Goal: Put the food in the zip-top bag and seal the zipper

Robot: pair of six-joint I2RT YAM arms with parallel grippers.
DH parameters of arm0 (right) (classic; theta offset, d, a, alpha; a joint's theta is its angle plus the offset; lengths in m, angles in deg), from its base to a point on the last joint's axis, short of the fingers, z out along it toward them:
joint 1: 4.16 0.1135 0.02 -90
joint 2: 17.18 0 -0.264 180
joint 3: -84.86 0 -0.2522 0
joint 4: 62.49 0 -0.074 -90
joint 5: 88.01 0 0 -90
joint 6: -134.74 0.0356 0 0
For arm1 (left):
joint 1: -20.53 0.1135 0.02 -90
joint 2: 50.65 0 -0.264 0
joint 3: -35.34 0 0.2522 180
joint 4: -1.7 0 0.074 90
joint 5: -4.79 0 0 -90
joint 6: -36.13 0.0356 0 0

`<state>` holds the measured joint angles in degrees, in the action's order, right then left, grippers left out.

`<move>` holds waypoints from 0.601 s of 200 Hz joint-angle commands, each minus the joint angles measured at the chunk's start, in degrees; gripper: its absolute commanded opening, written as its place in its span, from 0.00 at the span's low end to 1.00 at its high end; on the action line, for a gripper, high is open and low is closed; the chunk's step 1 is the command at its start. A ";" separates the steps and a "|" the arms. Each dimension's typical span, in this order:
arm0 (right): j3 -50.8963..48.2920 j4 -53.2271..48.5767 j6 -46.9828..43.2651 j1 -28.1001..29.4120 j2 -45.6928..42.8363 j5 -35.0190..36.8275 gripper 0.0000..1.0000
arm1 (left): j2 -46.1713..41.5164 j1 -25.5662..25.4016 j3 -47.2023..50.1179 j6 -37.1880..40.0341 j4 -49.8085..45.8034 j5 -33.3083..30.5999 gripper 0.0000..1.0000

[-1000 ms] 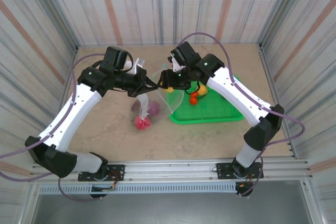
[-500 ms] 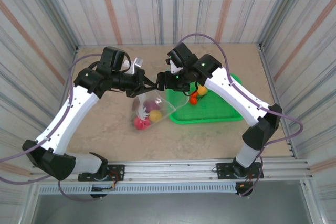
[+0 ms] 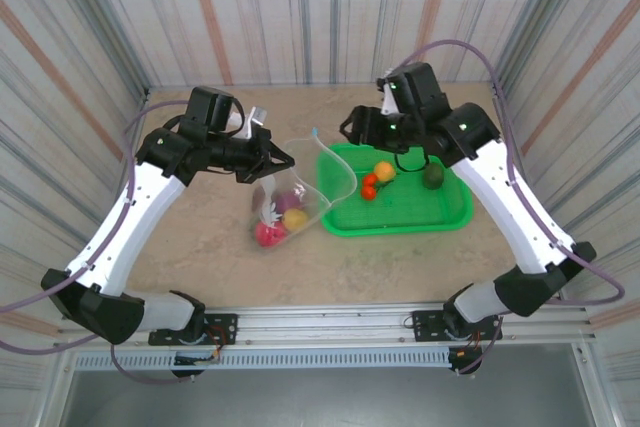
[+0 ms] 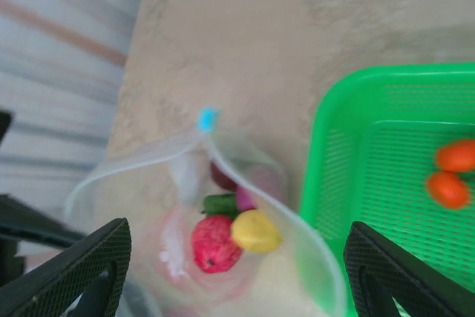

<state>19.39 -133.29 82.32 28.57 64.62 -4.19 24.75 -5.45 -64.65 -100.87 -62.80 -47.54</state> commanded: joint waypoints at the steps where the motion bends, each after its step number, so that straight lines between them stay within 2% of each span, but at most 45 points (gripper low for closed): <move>1: -6.97 -5.34 2.03 -4.75 -0.62 5.01 0.78 | -2.31 0.42 0.72 -0.07 -0.15 -0.23 0.00; 36: -17.19 -6.50 -1.01 -8.26 -1.78 9.70 0.78 | -2.89 0.45 1.20 0.85 -0.93 -1.11 0.00; 86: -24.18 -3.88 -7.16 -9.41 2.68 26.02 0.80 | -3.08 0.40 2.47 1.17 -0.76 -1.01 0.00; 104: -26.78 0.00 -9.64 -11.23 4.70 27.70 0.81 | -2.94 0.14 2.21 1.48 -0.94 -1.09 0.00; 120: -28.36 3.75 -11.28 -13.50 7.33 25.89 0.83 | -2.91 0.05 2.30 1.83 -1.18 -1.20 0.00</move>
<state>-6.70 -134.73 75.55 17.73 68.59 18.22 22.78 -5.45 -62.88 -100.50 -63.06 -48.37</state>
